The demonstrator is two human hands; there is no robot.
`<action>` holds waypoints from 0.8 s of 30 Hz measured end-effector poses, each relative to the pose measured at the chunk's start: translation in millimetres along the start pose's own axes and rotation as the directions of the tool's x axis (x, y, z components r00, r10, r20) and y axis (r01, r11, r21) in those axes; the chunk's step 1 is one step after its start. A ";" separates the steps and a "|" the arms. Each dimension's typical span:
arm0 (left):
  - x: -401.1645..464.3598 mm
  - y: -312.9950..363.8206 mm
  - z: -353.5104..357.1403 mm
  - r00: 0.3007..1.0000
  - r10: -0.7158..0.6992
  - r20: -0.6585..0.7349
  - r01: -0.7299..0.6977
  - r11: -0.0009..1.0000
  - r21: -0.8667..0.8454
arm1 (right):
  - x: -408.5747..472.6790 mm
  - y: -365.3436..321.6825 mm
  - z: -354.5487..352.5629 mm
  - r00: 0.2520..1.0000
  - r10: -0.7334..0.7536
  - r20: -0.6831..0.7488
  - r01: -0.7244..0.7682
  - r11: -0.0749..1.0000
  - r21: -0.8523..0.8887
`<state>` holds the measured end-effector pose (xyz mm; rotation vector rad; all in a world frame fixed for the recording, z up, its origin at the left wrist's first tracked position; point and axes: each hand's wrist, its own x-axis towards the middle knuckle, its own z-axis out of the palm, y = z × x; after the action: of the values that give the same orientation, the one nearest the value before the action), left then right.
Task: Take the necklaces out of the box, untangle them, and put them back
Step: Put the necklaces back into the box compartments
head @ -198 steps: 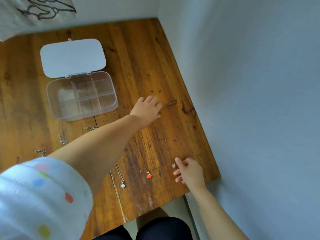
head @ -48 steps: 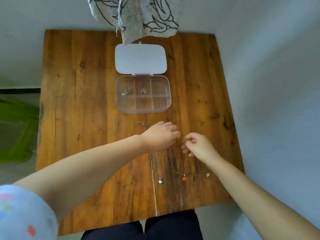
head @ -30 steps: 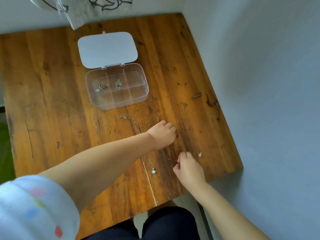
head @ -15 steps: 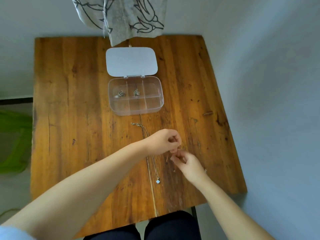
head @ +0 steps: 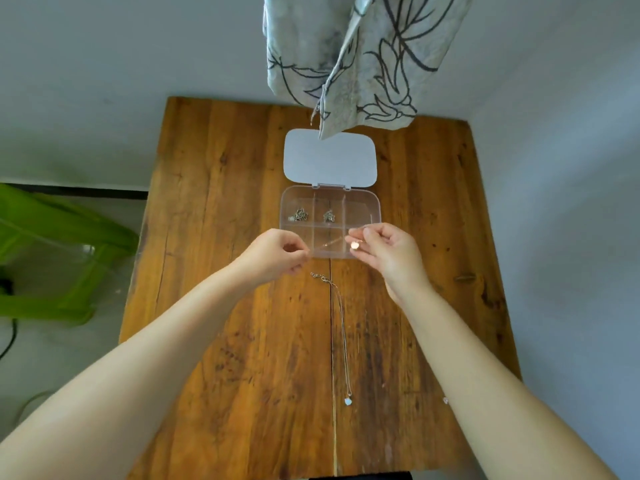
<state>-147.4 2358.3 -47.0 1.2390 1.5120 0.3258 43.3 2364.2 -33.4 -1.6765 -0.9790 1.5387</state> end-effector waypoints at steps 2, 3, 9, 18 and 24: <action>7.7 -5.4 2.2 0.979 0.013 -0.205 -0.014 1.000 -0.003 | 14.2 -4.0 23.1 0.999 0.007 0.038 -0.005 0.998 -0.067; 10.5 -6.7 4.1 0.961 0.031 -0.276 -0.033 0.999 -0.003 | 20.0 -3.9 33.8 0.998 0.018 0.053 -0.012 0.993 -0.117; 25.6 -21.4 5.5 0.902 0.258 -0.346 -0.084 0.892 0.445 | 44.0 9.1 74.1 0.993 -0.011 0.114 0.070 0.844 -0.533; 25.3 -36.5 -4.1 0.844 0.516 -0.145 -0.268 0.642 0.719 | 39.2 9.1 54.9 0.977 -0.033 0.212 0.180 0.661 -0.729; 16.2 -6.3 27.9 0.808 0.589 -0.013 -0.422 0.594 0.684 | 8.1 -5.1 -44.5 0.998 -0.065 -0.020 0.041 0.812 -0.582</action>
<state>-124.8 2357.9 -70.8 2.3063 1.4884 0.3335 87.4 2374.8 -28.8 -2.0510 -1.5796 1.2231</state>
